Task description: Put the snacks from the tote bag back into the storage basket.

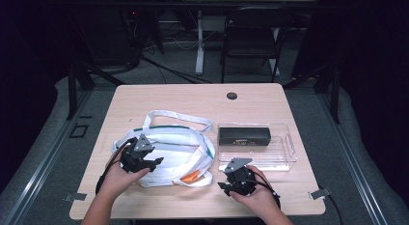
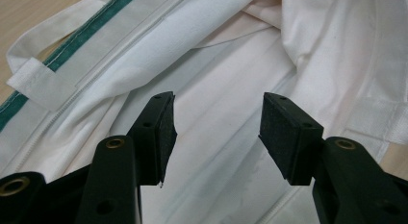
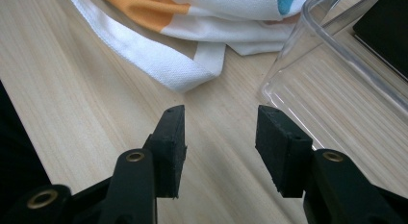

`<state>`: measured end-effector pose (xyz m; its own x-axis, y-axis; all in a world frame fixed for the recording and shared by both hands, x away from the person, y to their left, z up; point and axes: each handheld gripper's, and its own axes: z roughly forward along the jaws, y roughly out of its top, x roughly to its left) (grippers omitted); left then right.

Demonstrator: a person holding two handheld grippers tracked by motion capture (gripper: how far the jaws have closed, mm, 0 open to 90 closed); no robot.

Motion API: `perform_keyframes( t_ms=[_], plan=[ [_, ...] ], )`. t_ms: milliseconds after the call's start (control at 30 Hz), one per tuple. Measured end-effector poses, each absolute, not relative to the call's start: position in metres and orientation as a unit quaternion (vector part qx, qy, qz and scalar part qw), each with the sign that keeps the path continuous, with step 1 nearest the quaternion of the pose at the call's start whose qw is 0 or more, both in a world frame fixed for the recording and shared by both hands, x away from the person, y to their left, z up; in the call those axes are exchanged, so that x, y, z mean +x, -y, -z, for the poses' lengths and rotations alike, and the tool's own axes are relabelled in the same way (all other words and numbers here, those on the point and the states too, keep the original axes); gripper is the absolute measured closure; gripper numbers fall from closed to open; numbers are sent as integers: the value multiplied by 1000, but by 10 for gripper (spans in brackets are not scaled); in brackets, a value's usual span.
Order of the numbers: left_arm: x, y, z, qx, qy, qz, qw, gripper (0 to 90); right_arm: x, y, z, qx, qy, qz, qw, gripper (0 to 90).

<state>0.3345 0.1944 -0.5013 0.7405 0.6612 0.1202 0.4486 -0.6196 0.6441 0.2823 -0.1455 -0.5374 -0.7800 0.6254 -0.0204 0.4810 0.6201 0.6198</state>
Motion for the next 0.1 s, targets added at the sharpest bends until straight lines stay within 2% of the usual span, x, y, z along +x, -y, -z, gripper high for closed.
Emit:
perform_keyframes(
  t_ms=[100],
  plan=[
    [335,-196,500,878,-319,-183,308,455,281,145,536,298,-893,-315,118,526]
  ],
)
